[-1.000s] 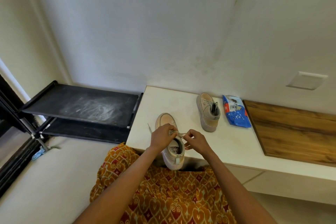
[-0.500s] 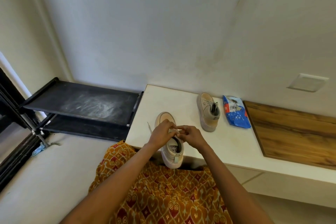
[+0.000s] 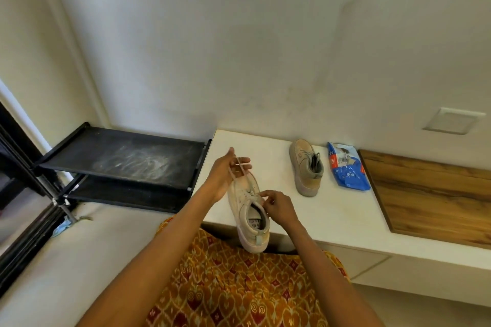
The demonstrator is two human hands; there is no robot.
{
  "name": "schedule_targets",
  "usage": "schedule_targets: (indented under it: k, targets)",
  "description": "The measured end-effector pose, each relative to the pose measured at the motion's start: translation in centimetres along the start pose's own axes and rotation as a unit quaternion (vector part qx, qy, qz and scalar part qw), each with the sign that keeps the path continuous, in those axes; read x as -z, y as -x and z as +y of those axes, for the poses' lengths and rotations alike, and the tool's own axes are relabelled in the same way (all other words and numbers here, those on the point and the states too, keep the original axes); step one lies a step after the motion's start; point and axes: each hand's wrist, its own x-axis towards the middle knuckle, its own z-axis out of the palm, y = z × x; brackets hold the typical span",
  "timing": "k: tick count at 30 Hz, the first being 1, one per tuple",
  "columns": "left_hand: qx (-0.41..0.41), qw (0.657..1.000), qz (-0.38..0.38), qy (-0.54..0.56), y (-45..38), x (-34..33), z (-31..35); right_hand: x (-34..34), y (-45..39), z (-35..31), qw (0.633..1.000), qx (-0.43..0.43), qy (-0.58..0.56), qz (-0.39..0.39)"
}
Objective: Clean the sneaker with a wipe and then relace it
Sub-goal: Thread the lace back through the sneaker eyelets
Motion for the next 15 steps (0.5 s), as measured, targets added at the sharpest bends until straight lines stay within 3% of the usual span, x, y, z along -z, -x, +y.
schedule_targets:
  k: [2, 4, 9, 15]
  targets:
    - [-0.007, 0.989, 0.041, 0.139, 0.1, -0.1, 0.1, -0.1, 0.1, 0.0, 1.0, -0.001, -0.007, 0.001]
    - [-0.031, 0.984, 0.085, 0.153, 0.1, -0.2, -0.2, -0.1, 0.2, 0.1, 1.0, -0.004, -0.011, 0.002]
    - [-0.095, 0.988, 0.094, -0.074, 0.5, 0.4, -1.5, -0.4, 0.2, 0.2, 1.0, -0.006, -0.003, -0.001]
    - [-0.141, 0.959, -0.036, -0.245, 0.9, 1.3, -2.1, -0.3, 0.2, 0.3, 1.0, -0.003, -0.001, -0.006]
